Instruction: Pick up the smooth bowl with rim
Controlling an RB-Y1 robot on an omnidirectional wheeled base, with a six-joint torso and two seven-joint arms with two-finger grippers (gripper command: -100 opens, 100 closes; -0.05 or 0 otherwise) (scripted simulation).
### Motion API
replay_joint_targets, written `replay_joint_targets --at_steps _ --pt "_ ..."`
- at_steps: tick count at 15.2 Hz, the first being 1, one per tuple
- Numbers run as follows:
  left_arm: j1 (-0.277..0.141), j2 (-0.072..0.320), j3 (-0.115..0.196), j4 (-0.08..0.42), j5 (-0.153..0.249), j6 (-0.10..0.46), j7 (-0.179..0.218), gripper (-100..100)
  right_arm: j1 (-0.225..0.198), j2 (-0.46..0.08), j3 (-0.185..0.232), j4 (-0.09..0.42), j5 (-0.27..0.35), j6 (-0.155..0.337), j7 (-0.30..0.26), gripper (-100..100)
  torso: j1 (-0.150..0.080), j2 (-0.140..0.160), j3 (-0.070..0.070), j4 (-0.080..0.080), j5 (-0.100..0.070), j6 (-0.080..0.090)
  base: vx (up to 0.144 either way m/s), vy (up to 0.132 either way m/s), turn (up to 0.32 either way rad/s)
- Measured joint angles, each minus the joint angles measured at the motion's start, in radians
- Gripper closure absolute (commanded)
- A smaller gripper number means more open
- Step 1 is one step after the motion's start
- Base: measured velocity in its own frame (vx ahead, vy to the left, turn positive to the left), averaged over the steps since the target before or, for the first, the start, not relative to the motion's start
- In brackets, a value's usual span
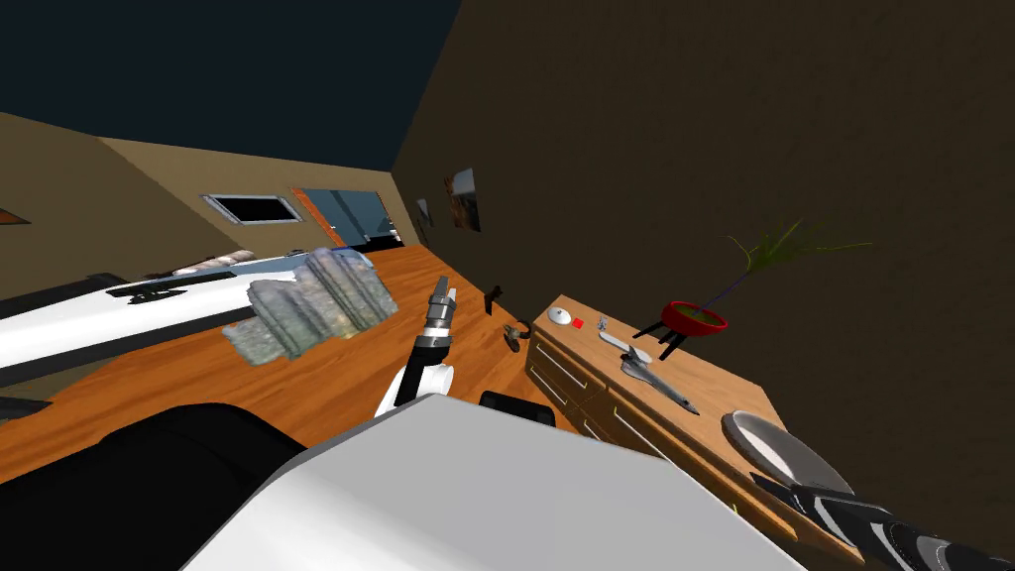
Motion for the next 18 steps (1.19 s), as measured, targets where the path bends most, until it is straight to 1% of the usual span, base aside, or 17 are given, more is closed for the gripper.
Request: replay_joint_targets --at_steps 1,2,3,4,5,8,9,10,12,14,18 --pt "0.000 0.000 0.000 0.000 0.000 0.000 0.000 0 0.008 -0.014 0.012 0.017 0.015 -0.002 -0.007 -100 -0.001 -0.001 0.000 0.000 0.000 0.000 0.095 -0.037 0.391" --pt "0.000 0.000 0.000 0.000 0.000 0.000 0.000 0 0.006 -0.022 0.028 0.040 0.031 -0.009 -0.011 -100 -0.001 -0.001 -0.001 0.000 0.000 0.001 0.078 -0.039 0.219" --pt "0.000 0.000 0.000 0.000 0.000 0.000 0.000 0 0.019 -0.032 0.035 0.040 0.040 -0.008 -0.017 -100 -0.001 0.000 0.000 0.000 0.000 0.002 0.072 -0.038 0.323" --pt "0.000 0.000 0.000 0.000 0.000 0.000 0.000 0 0.044 -0.037 0.042 0.040 0.048 -0.004 -0.020 -100 -0.001 0.000 0.000 0.000 0.000 0.001 0.080 -0.045 0.437" --pt "0.000 0.000 0.000 0.000 0.000 0.000 0.000 0 0.061 -0.039 0.050 0.054 0.056 -0.010 -0.017 -100 -0.001 0.000 0.000 0.000 0.000 0.001 0.069 -0.045 0.255" --pt "0.000 0.000 0.000 0.000 0.000 0.000 0.000 0 0.069 -0.037 0.086 0.078 0.080 -0.022 -0.024 -100 0.000 0.002 0.001 0.000 0.000 0.002 0.042 -0.026 0.114" --pt "0.000 0.000 0.000 0.000 0.000 0.000 0.000 0 0.069 -0.035 0.088 0.082 0.082 -0.026 -0.022 -100 0.001 0.003 0.002 0.001 0.000 0.002 0.026 -0.001 0.111" --pt "0.000 0.000 0.000 0.000 0.000 0.000 0.000 0 0.070 -0.018 0.077 0.102 0.082 -0.034 -0.009 -100 0.002 0.004 0.002 0.001 0.000 0.002 0.032 0.005 0.119" --pt "0.000 0.000 0.000 0.000 0.000 0.000 0.000 0 0.086 0.010 0.049 0.129 0.079 -0.048 0.025 -100 0.003 0.004 0.003 0.001 0.000 0.003 0.036 0.009 0.111" --pt "0.000 0.000 0.000 0.000 0.000 0.000 0.000 0 0.090 0.051 0.021 0.174 0.079 -0.070 0.068 -100 0.003 0.004 0.002 0.001 0.000 0.003 0.045 0.013 0.092" --pt "0.000 0.000 0.000 0.000 0.000 0.000 0.000 0 0.096 0.098 -0.012 0.227 0.082 -0.095 0.114 -100 0.004 0.005 0.003 0.001 0.001 0.003 0.028 0.009 0.072"
